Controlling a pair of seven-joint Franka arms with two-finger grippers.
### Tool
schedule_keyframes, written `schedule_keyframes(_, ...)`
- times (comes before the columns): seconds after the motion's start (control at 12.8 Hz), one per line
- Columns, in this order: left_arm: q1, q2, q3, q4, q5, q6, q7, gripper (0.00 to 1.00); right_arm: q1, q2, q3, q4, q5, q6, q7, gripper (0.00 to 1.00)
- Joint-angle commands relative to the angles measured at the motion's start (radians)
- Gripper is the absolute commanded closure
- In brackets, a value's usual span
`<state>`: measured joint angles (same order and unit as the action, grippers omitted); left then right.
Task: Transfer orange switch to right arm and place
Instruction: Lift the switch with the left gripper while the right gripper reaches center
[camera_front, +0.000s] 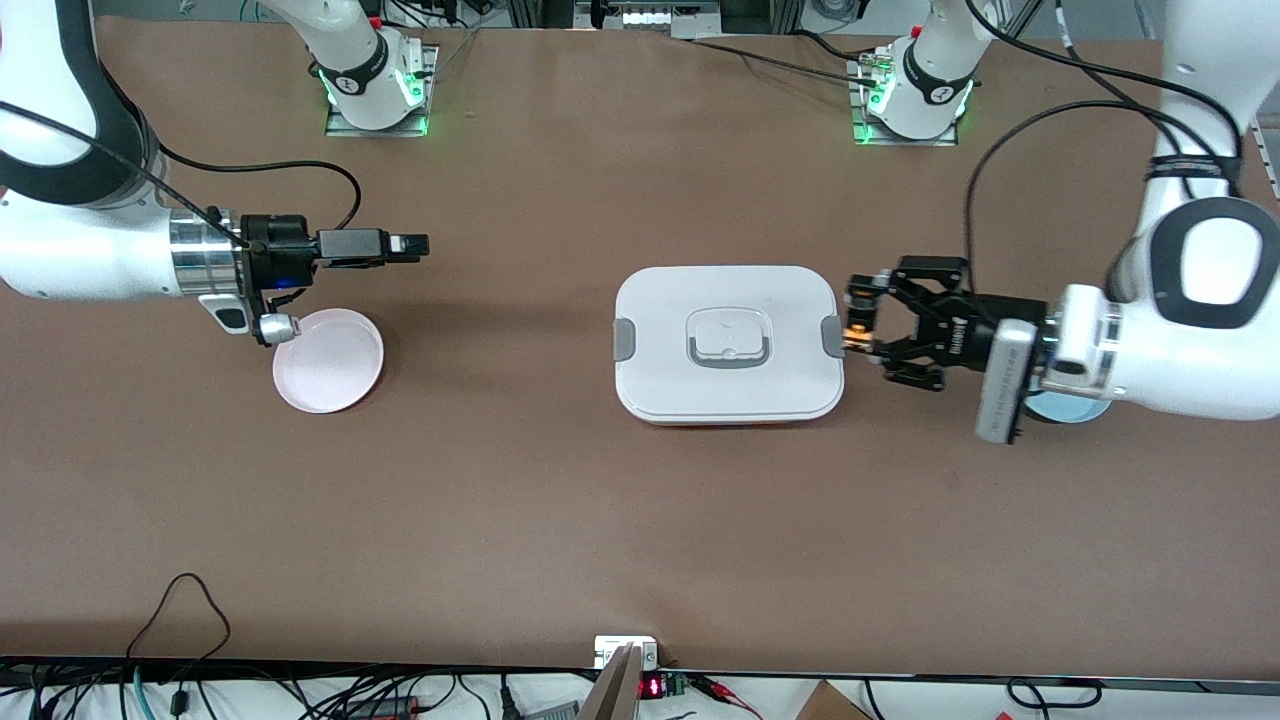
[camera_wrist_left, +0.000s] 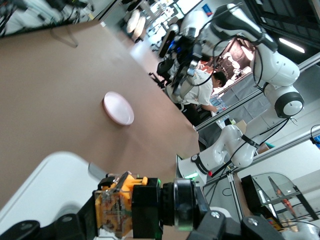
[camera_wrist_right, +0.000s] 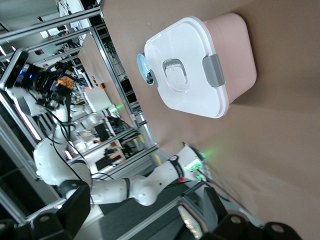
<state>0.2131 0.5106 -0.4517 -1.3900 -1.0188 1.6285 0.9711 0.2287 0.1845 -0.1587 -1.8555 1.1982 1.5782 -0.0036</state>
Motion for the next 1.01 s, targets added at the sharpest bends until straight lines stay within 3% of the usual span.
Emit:
schedule_keyframes(0.0, -0.07, -0.003, -0.019, -0.006, -0.084, 0.118, 0.212, 0.77, 0.003, -0.002, 0.005, -0.011, 0.072, -0.012, 0.155, 0.0)
schedule_keyframes(0.16, -0.089, -0.007, -0.03, -0.006, -0.09, 0.154, 0.318, 0.77, 0.009, 0.007, 0.008, -0.011, 0.136, -0.041, 0.278, 0.0)
schedule_keyframes(0.39, -0.078, -0.046, -0.161, -0.121, -0.136, 0.391, 0.493, 0.79, 0.029, 0.027, 0.008, -0.031, 0.279, -0.075, 0.307, 0.0)
schedule_keyframes(0.54, -0.092, -0.05, -0.244, -0.139, -0.193, 0.544, 0.534, 0.84, 0.043, 0.033, 0.008, -0.041, 0.328, -0.073, 0.294, 0.0)
schedule_keyframes(0.93, -0.092, -0.049, -0.356, -0.204, -0.202, 0.724, 0.567, 0.84, 0.061, 0.038, 0.008, -0.041, 0.418, -0.043, -0.013, 0.0)
